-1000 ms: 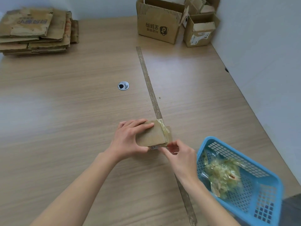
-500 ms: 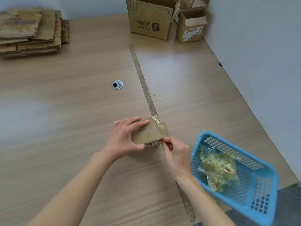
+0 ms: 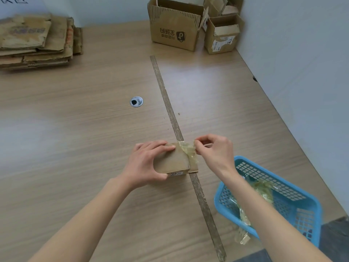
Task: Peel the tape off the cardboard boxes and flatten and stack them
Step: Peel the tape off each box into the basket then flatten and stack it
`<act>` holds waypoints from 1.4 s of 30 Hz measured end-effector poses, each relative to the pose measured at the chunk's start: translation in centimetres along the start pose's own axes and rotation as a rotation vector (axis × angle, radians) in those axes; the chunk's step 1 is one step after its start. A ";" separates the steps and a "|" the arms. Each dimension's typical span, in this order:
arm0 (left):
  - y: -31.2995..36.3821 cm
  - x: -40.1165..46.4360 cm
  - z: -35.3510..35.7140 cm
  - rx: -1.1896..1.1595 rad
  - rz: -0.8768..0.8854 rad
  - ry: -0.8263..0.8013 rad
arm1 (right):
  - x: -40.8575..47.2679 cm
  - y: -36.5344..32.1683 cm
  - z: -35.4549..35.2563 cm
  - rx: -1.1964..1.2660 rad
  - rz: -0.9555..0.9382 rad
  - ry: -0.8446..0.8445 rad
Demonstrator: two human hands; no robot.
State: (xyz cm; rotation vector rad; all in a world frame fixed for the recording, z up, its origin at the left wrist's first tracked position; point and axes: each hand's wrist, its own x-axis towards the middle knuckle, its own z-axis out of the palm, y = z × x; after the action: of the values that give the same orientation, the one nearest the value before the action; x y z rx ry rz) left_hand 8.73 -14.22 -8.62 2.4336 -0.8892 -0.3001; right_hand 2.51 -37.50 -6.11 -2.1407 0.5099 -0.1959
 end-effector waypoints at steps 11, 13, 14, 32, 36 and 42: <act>-0.1 0.0 0.1 0.002 0.006 0.002 | -1.4 0.7 1.0 0.107 -0.005 -0.214; -0.2 0.1 0.0 -0.009 0.013 -0.018 | 0.4 0.7 0.4 0.084 0.021 -0.228; -0.3 0.1 -0.1 -0.013 0.017 -0.027 | 1.7 0.8 -0.1 0.081 0.045 -0.171; -0.5 0.5 0.6 -0.011 0.011 0.031 | -11.1 9.6 -12.2 -0.342 -0.055 0.019; -0.1 0.4 0.6 0.001 0.006 0.036 | -13.0 14.1 -10.8 -0.420 0.038 0.007; 0.4 0.2 0.5 0.025 -0.009 0.030 | -13.5 14.4 -10.3 -0.455 0.009 -0.104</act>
State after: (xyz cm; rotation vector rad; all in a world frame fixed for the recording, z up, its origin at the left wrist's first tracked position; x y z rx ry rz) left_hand 8.45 -14.83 -8.82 2.4592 -0.8743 -0.2559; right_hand -17.07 -46.72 -11.11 -2.5735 0.5418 0.0436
